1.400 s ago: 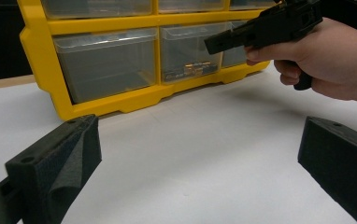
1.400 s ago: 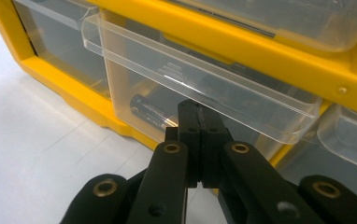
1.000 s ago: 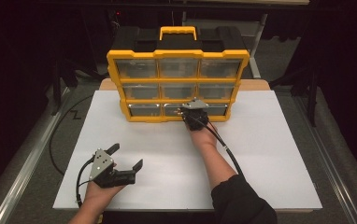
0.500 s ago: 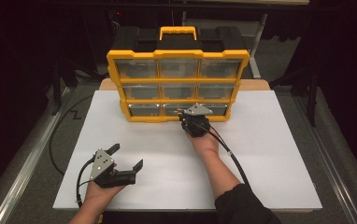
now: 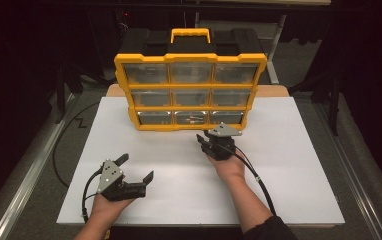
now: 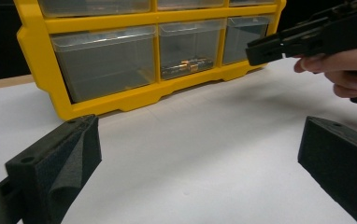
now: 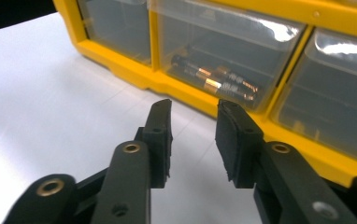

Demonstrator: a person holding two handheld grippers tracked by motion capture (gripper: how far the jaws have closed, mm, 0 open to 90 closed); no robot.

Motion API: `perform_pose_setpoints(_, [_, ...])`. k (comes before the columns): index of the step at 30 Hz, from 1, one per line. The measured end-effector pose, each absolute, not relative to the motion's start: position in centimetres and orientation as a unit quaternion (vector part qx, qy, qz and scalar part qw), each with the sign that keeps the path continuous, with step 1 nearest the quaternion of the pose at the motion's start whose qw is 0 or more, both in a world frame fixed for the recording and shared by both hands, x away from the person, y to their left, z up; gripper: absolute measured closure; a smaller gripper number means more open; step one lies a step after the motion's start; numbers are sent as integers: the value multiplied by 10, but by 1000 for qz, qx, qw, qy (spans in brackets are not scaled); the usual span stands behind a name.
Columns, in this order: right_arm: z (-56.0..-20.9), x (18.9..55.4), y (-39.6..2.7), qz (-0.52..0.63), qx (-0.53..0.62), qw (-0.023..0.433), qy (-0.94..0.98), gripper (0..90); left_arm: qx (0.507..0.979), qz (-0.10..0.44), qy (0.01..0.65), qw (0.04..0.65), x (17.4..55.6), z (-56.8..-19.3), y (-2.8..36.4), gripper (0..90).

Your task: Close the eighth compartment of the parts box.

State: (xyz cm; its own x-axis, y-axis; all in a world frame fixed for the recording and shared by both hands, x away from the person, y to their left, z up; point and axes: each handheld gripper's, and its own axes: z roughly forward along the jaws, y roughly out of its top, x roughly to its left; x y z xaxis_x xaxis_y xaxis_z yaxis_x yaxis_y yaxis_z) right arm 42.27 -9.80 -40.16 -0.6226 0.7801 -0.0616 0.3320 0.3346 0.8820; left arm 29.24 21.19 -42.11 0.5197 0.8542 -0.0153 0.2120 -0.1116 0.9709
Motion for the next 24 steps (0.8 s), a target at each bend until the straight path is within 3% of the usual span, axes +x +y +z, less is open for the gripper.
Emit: perform_pose_setpoints(24, [-410, 357, -172, 465, 369, 231, 771, 398, 682, 303, 396, 535, 295, -422, 213, 4])
